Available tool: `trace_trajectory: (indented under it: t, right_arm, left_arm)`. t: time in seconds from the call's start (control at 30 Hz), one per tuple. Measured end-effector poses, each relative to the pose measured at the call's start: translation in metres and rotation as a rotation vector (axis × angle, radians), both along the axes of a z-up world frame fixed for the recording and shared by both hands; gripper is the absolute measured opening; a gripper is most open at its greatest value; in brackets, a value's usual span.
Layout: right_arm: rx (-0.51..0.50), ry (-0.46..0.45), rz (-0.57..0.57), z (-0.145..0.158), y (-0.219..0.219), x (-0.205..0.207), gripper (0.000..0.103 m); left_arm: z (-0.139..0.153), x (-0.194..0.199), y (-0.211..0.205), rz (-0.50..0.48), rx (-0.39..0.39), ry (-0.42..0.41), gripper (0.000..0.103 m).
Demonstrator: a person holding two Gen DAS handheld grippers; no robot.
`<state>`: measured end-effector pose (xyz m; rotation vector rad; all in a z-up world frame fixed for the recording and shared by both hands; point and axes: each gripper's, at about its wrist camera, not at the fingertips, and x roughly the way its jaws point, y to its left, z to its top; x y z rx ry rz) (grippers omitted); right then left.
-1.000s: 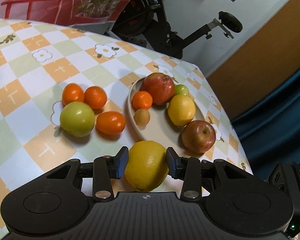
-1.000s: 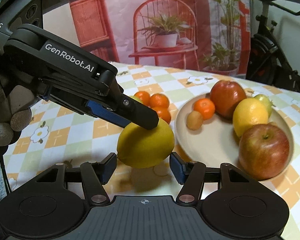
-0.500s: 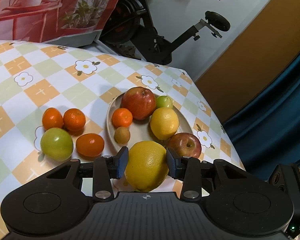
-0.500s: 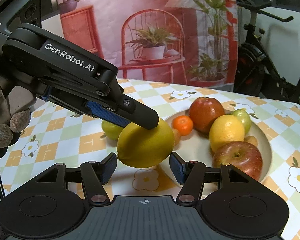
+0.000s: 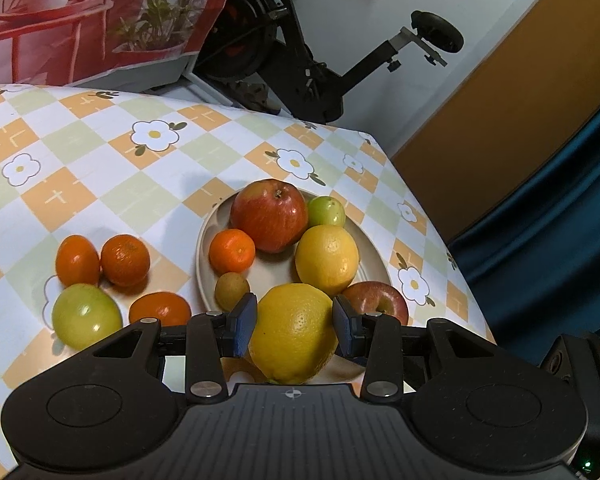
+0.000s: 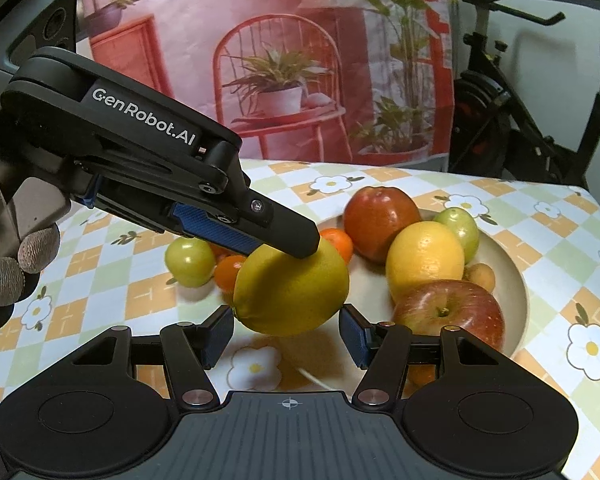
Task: Organize fruits
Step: 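Carry the lemon onto the plate and open both tools, then withdraw both tools toward the tangerines and green apple on the cloth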
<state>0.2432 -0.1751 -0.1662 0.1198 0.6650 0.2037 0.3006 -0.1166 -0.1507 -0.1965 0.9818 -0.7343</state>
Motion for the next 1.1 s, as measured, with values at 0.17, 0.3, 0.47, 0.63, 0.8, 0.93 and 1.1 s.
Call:
trace_trajectory:
  t: [0.17, 0.3, 0.47, 0.63, 0.8, 0.93, 1.1]
  right_arm:
    - [0.012, 0.012, -0.020, -0.005, -0.006, 0.003, 0.055]
    - [-0.012, 0.007, -0.035, -0.006, -0.004, 0.003, 0.055]
    - [-0.044, 0.005, -0.039, -0.007, -0.001, 0.004, 0.054]
    - [-0.044, 0.004, -0.047, -0.006, -0.002, 0.005, 0.054]
    - [-0.052, 0.003, -0.057, -0.006, -0.001, 0.003, 0.054]
    - [-0.050, -0.026, -0.077, -0.002, -0.002, -0.003, 0.054]
    - [-0.023, -0.093, -0.082, 0.001, -0.001, -0.016, 0.055]
  left_arm:
    - [-0.005, 0.006, -0.004, -0.002, 0.002, 0.018, 0.043]
    - [-0.008, 0.010, -0.005, 0.004, -0.009, 0.037, 0.043]
    - [-0.011, 0.011, -0.008, 0.002, 0.006, 0.045, 0.042]
    - [-0.010, 0.011, -0.007, 0.004, -0.004, 0.043, 0.040]
    - [-0.007, 0.012, 0.000, 0.034, -0.004, 0.028, 0.040]
    - [-0.003, 0.011, 0.012, 0.072, -0.006, 0.005, 0.041]
    - [0.007, 0.003, 0.033, 0.124, 0.009, -0.050, 0.041]
